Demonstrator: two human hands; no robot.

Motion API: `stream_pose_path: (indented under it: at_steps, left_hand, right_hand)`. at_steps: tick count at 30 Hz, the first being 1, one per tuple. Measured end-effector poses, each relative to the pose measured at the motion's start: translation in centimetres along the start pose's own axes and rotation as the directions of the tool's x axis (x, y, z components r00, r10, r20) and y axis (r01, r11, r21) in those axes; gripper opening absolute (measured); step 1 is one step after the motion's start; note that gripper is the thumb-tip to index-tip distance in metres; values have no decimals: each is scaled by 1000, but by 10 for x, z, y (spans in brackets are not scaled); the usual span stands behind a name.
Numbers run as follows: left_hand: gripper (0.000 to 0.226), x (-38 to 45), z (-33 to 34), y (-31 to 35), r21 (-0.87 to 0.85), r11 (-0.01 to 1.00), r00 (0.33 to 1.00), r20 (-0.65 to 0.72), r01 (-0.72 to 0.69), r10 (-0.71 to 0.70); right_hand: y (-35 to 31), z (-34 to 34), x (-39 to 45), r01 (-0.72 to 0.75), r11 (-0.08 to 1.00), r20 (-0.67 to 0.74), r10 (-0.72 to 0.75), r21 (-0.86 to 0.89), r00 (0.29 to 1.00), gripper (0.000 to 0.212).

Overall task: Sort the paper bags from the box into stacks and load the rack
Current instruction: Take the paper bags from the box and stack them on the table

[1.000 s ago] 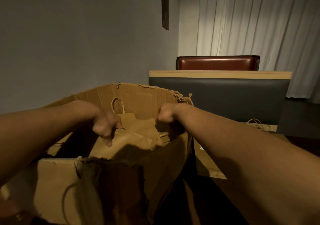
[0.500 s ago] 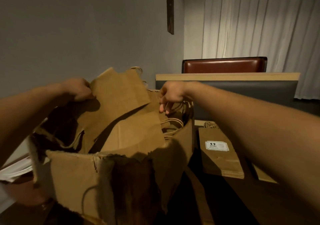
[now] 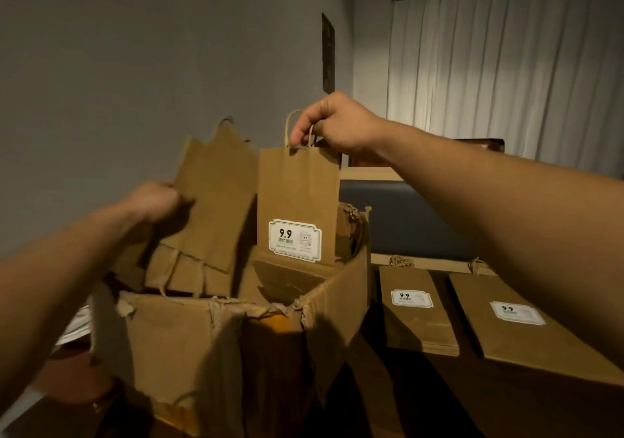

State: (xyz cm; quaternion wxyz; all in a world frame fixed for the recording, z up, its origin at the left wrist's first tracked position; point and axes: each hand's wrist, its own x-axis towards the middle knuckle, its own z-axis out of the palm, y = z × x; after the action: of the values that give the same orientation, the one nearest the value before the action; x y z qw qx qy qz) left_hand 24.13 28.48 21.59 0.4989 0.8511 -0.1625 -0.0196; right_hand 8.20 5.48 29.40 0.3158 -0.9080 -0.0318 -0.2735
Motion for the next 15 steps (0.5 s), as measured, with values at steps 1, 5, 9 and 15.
stream_pose_path:
  at_steps: [1,5,9,15]
  left_hand:
    - [21,-4,9,0,-102,994,996,87,-22,31]
    - [27,-25,41,9,-358,933,916,364,-32,171]
    - [25,-49,51,25,-517,855,877,389,-44,281]
    - [23,-73,61,28,-556,830,843,429,-36,324]
  right_hand:
    - [-2,3,1,-12,999,-26,13,37,1000,41]
    - [2,19,8,-67,998,-192,70,19,979,44]
    - [15,18,13,-148,989,-411,133,-5,902,46]
    - [42,20,17,-278,959,-572,195,-61,797,35]
